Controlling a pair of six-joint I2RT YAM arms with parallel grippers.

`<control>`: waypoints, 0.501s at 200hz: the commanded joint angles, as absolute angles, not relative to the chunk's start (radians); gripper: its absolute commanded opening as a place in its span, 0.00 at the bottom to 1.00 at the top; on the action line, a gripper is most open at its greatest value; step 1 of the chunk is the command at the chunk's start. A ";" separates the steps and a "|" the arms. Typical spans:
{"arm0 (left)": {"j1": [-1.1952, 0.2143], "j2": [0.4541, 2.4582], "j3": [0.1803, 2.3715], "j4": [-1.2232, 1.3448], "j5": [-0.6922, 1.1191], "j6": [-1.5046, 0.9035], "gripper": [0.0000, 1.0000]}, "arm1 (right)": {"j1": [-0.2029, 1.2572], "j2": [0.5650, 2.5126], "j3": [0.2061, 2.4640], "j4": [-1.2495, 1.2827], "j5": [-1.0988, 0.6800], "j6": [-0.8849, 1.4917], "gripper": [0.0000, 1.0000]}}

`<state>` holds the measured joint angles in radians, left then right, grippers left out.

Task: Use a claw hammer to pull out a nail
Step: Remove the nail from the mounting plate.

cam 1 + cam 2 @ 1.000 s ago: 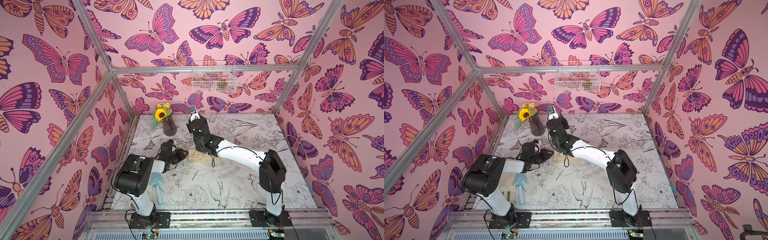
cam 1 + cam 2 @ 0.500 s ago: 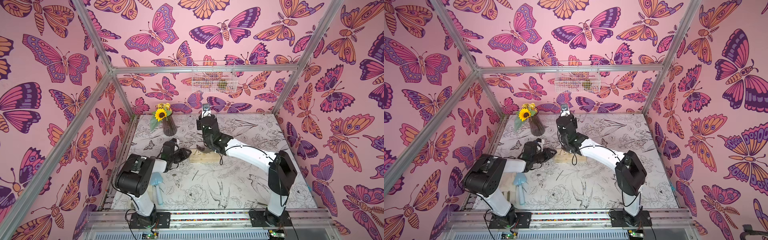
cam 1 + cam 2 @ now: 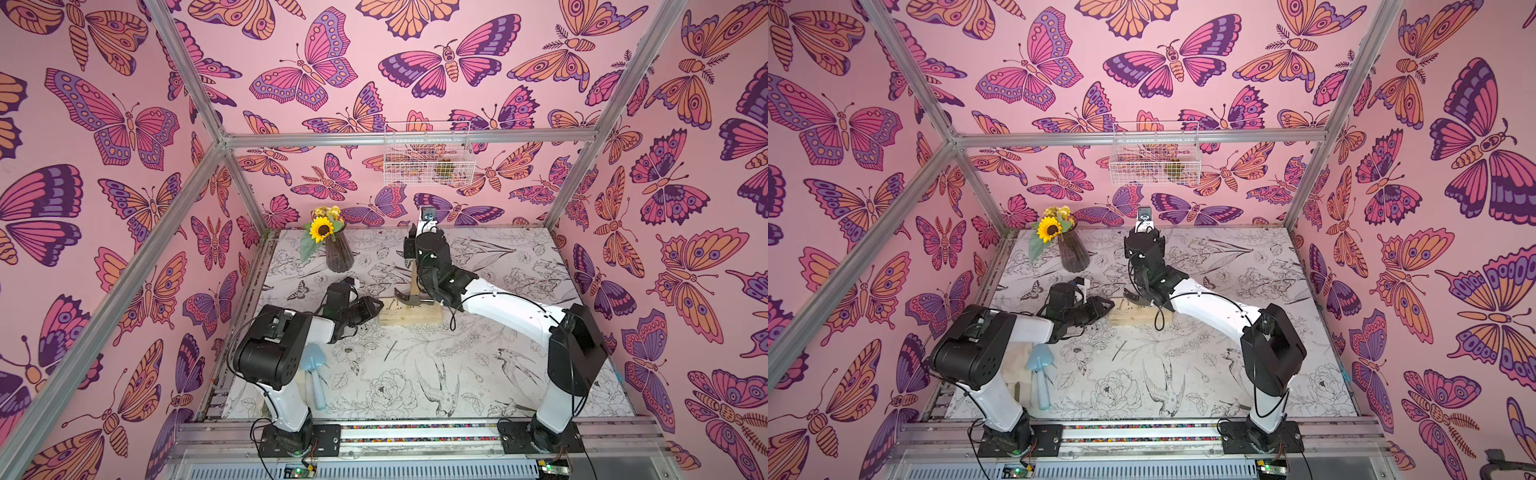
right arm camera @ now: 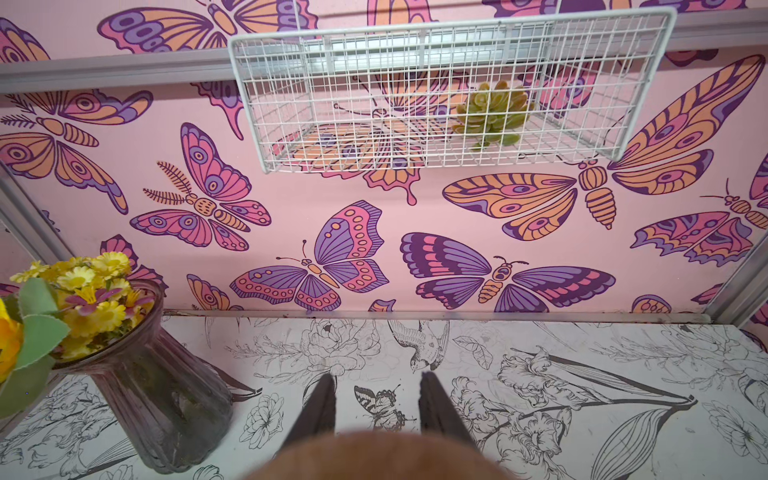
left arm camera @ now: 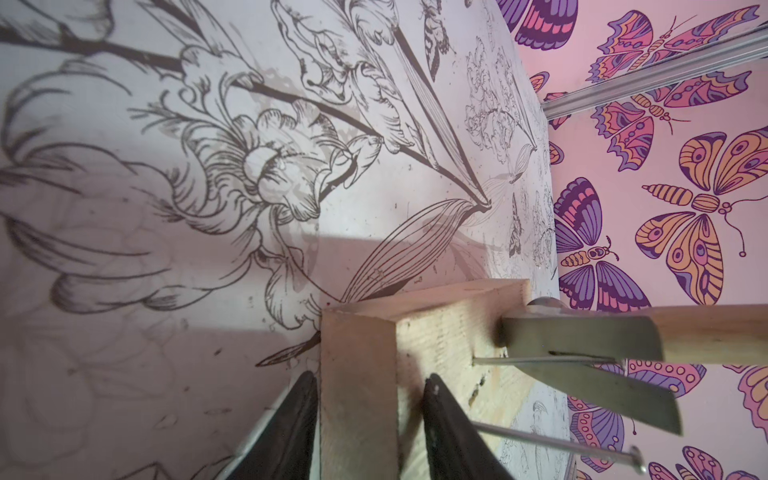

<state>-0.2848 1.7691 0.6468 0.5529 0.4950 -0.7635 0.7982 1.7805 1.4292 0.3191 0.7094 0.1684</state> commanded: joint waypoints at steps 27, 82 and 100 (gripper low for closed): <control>-0.288 1.802 0.651 0.538 0.498 -0.736 0.44 | 0.775 1.759 1.363 0.378 0.649 0.366 0.00; -0.288 1.811 0.653 0.538 0.497 -0.735 0.44 | 0.757 1.734 1.318 0.408 0.631 0.397 0.00; -0.288 1.816 0.653 0.538 0.495 -0.738 0.44 | 0.749 1.725 1.300 0.423 0.625 0.408 0.00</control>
<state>-0.2848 1.7855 0.6514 0.5724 0.5018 -0.7601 0.7486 1.7214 1.3411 0.3889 0.6689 0.2340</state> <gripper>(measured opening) 0.442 0.345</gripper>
